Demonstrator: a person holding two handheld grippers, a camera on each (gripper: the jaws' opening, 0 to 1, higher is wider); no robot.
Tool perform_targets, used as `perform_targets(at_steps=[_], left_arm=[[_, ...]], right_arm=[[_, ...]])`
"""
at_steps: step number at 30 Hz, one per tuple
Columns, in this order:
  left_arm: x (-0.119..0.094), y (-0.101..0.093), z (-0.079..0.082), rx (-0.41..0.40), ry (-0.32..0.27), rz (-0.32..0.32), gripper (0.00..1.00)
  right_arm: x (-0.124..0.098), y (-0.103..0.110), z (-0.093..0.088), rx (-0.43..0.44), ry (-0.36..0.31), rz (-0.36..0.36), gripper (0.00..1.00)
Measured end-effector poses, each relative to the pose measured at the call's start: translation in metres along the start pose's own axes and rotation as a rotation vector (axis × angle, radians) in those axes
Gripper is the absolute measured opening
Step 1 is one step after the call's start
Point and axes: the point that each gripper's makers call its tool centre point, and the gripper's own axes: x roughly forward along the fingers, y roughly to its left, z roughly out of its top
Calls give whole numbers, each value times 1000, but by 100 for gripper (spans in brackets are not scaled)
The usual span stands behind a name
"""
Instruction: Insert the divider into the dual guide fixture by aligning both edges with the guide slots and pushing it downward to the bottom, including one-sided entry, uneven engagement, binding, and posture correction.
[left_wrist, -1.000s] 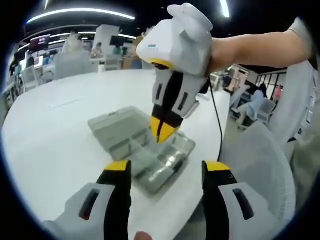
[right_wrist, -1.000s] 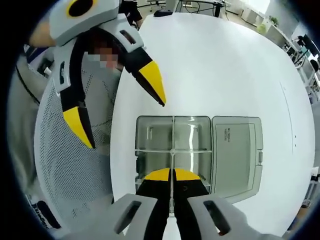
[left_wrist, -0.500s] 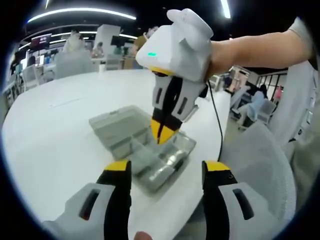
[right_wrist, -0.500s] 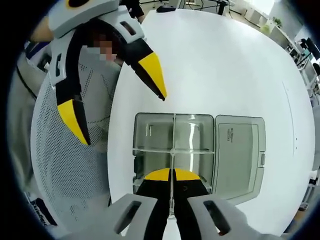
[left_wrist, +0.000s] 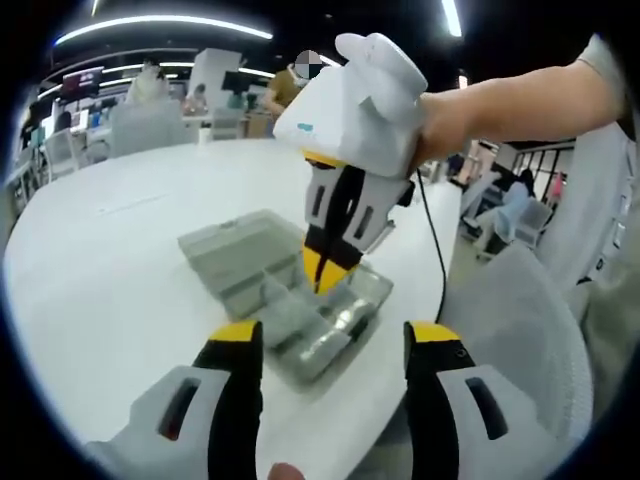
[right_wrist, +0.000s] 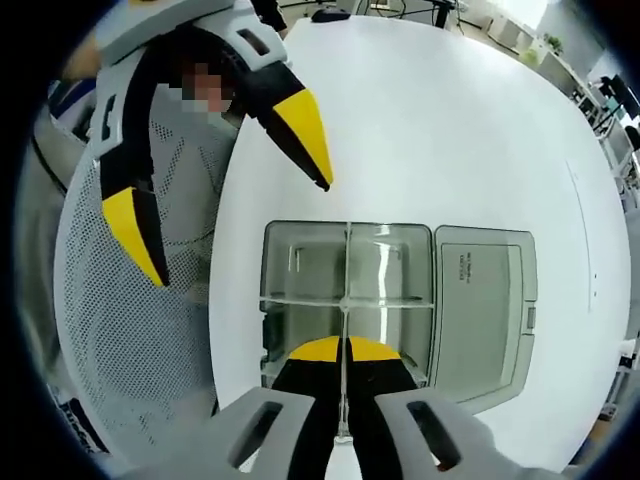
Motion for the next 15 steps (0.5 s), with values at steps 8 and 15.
perform_targets(at_steps=[8, 15], left_arm=[[1, 2, 0, -3, 1, 2, 55], [1, 2, 0, -1, 3, 2, 55]], right_arm=[[3, 0, 0, 0, -6, 1, 0], [6, 0, 0, 4, -13, -2, 0]])
